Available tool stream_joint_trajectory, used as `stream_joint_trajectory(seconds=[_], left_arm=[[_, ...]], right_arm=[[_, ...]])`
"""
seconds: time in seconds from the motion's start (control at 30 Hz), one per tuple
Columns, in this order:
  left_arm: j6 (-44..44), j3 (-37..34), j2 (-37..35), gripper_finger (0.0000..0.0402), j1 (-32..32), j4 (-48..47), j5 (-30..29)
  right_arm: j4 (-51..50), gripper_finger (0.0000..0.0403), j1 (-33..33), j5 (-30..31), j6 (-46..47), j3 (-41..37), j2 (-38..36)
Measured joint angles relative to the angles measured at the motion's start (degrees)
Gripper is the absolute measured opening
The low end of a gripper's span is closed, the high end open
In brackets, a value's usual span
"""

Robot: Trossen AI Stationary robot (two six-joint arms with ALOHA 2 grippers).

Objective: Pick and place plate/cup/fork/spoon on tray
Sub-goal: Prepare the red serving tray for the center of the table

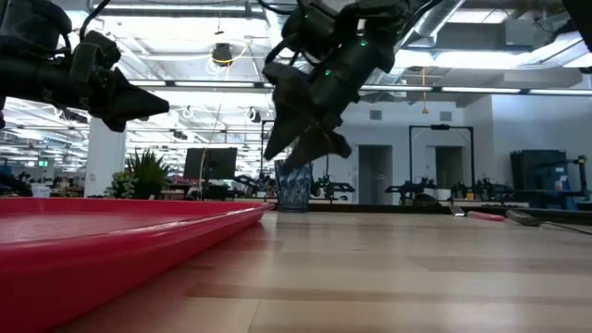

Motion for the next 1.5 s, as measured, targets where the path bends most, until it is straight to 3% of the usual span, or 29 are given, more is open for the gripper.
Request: stream_joint_trajectory(seconds=[0.13, 0.5, 0.9, 1.03, 1.3, 1.5], left_arm=[[-0.6, 0.0, 0.0, 0.0043, 0.0, -0.3, 0.5], [-3.8, 0.0, 0.0, 0.0043, -0.6, -0.4, 2.0], [-3.2, 0.0, 0.0, 0.0043, -3.9, -0.3, 1.7], [-3.2, 0.0, 0.0, 0.0043, -3.9, -0.3, 1.6], [-3.3, 0.0, 0.0, 0.0043, -3.9, -0.3, 1.6], [-3.7, 0.0, 0.0, 0.0043, -3.9, -0.3, 1.6]], right_arm=[[-0.9, 0.0233, 2.4, 3.4, 5.9, 0.1, 1.5], [0.5, 0.0210, 8.9, 9.1, 17.9, -0.2, 5.2], [7.1, 0.0202, 10.3, 9.8, 23.1, 0.2, 8.9], [7.7, 0.0179, 10.0, 10.3, 23.3, 0.2, 9.9], [7.1, 0.0093, 9.1, 12.4, 23.0, 0.1, 9.7], [6.5, 0.0080, 7.6, 14.0, 22.4, 0.1, 9.6]])
